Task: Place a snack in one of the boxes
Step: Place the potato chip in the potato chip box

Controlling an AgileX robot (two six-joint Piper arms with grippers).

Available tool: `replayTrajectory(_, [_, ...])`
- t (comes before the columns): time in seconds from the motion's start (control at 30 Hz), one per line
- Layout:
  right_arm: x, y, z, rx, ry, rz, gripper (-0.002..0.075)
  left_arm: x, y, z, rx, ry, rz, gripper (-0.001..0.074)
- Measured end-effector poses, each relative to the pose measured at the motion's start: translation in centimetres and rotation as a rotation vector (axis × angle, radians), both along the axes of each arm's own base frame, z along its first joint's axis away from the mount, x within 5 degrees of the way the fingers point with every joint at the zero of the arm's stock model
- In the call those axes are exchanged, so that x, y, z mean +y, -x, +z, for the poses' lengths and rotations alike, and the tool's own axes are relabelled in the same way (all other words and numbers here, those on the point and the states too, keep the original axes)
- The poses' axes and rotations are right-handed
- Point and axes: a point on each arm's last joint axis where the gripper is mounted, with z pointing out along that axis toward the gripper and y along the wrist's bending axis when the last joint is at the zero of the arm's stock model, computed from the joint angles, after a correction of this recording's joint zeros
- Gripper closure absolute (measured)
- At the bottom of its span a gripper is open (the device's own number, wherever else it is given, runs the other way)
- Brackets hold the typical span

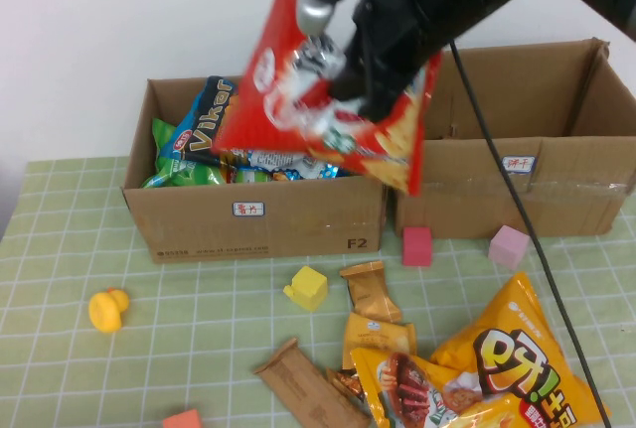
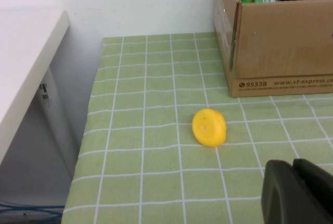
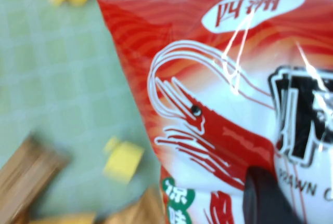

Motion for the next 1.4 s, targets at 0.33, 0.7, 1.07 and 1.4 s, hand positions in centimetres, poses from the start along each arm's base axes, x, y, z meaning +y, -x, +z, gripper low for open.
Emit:
replayTrajectory(0.33, [2.8,-3.8,-1.0,-0.248,-0.306,-0.031,0.0549,0.0,0.0,0.0,0.000,0.000,0.000,0.0737])
replayTrajectory(0.7, [4.4,-6.4,-7.6,-0.240,-0.275,-0.002,0.0550,0.0,0.0,0.0,0.000,0.000,0.000,0.0737])
replayTrajectory(1.07, [4.9,-6.8,-10.9,-0.143,-0.253,-0.004,0.0554,0.0,0.0,0.0,0.000,0.000,0.000,0.0737])
replayTrajectory(1.4, [5.1,-6.9,-12.6,-0.084,-0.241,-0.004,0.0559,0.0,0.0,0.0,0.000,0.000,0.000,0.0737])
